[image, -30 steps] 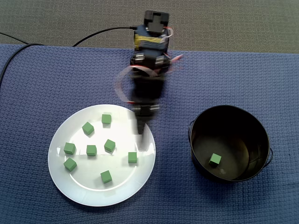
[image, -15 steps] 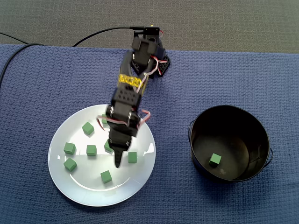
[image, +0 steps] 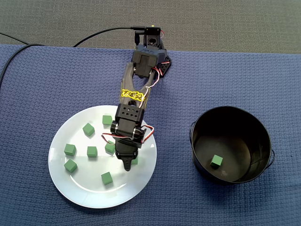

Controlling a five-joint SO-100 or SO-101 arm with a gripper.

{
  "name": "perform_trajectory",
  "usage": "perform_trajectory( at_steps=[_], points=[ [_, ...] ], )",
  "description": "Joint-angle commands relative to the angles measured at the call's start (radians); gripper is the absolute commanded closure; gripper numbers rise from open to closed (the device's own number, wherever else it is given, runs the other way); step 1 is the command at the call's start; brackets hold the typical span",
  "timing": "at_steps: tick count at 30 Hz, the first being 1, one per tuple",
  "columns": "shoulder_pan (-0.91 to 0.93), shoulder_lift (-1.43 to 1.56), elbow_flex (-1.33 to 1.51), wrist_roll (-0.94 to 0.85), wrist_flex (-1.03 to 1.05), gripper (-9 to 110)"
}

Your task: Pick up the items on the white plate and put them in the black container.

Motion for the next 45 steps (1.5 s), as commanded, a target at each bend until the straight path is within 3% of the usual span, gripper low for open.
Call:
perform_trajectory(
  at_steps=[1, 9, 18, 26, 30, 33, 38, 45],
  points=[
    [-0.035, 0.005, -0.049, -0.002, -0.012, 81],
    [-0.060, -0.002, -0.049, 0.017, -0.034, 99],
    [-0.054, 0.038, -0.044, 0.000, -0.014, 101],
    [-0.057, 0.571, -0.150, -0.072, 0.110, 102],
    [-0.209, 0.815, -0.215, -0.080, 0.031, 102],
    [-0.428, 0.828, -0.282, -0.112, -0.006, 102],
    [-0.764, 0.531, -0.511, -0.245, 0.117, 102],
    [-0.868, 0.169, -0.491, -0.281, 0.141, 102]
  ],
)
